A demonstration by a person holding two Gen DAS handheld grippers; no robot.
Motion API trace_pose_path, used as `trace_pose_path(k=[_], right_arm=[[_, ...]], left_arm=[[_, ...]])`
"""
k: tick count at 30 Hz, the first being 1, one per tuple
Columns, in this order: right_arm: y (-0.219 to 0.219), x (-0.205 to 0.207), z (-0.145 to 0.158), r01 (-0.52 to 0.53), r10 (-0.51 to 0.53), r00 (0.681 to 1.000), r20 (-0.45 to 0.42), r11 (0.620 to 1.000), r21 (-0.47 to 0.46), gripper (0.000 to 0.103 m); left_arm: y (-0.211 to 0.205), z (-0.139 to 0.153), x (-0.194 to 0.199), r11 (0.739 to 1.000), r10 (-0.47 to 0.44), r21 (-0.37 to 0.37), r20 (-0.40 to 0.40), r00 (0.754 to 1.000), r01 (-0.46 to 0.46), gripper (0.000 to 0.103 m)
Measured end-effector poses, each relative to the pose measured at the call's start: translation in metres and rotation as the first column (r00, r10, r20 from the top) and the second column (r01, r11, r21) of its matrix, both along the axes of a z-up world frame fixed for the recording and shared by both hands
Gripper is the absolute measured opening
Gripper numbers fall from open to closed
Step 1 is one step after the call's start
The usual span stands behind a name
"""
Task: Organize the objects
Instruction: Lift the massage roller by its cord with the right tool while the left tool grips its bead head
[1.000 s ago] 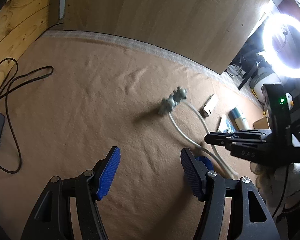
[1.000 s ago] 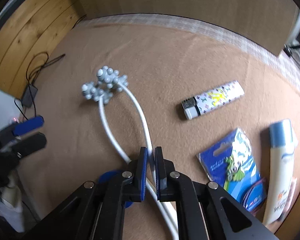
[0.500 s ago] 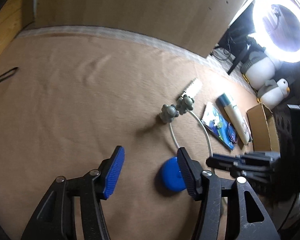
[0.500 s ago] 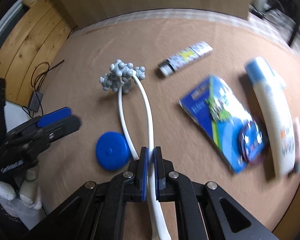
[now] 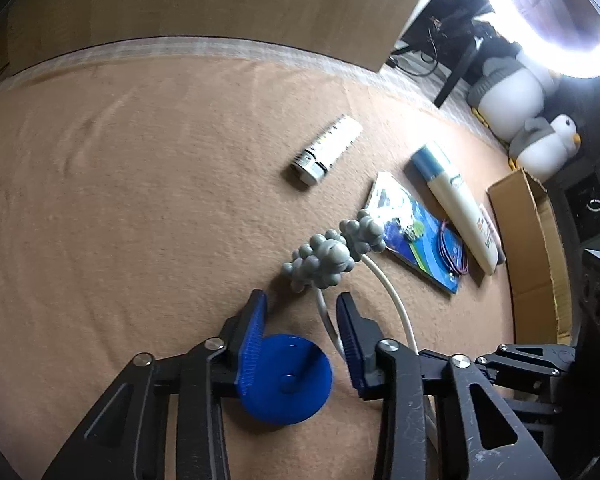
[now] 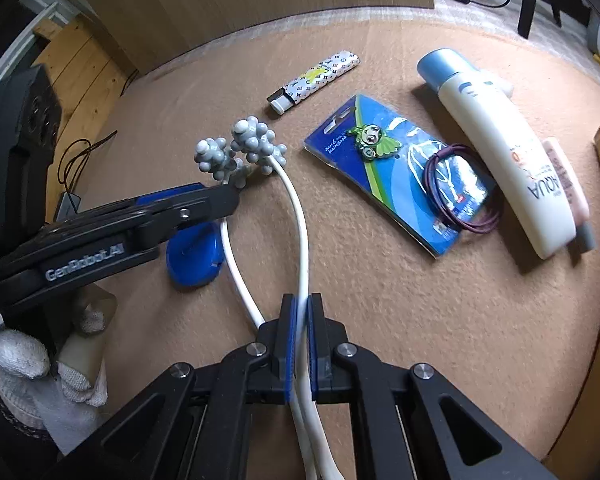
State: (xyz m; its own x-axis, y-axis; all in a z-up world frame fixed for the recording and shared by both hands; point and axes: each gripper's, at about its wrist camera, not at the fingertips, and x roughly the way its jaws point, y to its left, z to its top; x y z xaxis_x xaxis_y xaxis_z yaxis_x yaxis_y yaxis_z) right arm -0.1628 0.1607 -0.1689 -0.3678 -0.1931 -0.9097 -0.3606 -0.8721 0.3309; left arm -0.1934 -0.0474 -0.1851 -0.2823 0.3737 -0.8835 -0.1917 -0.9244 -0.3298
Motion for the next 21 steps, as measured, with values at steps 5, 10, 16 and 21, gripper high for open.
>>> trace_pose_path(k=[5,10,16,21], right_arm=[[-0.005,0.004,0.002,0.000,0.001,1.000,-0.008,0.999,0.032,0.005],[-0.012,0.006,0.006,-0.012,0.013,1.000,-0.011,0.997,0.072,0.005],[-0.006,0.016,0.014,0.008,-0.006,1.000,-0.029,0.998,0.068,0.005],[0.003,0.028,0.028,0.028,-0.025,0.998,-0.050,0.998,0.064,0.005]], left_arm=[[0.008,-0.001,-0.001,1.000,-0.016,0.014,0.011,1.000,0.016,0.022],[0.019,0.001,0.007,0.999,-0.039,-0.022,-0.015,0.999,0.039,0.011],[0.027,0.015,0.012,0.999,-0.041,0.010,-0.041,0.998,0.041,0.010],[0.044,0.035,0.016,0.998,-0.065,0.012,-0.077,0.995,0.066,0.010]])
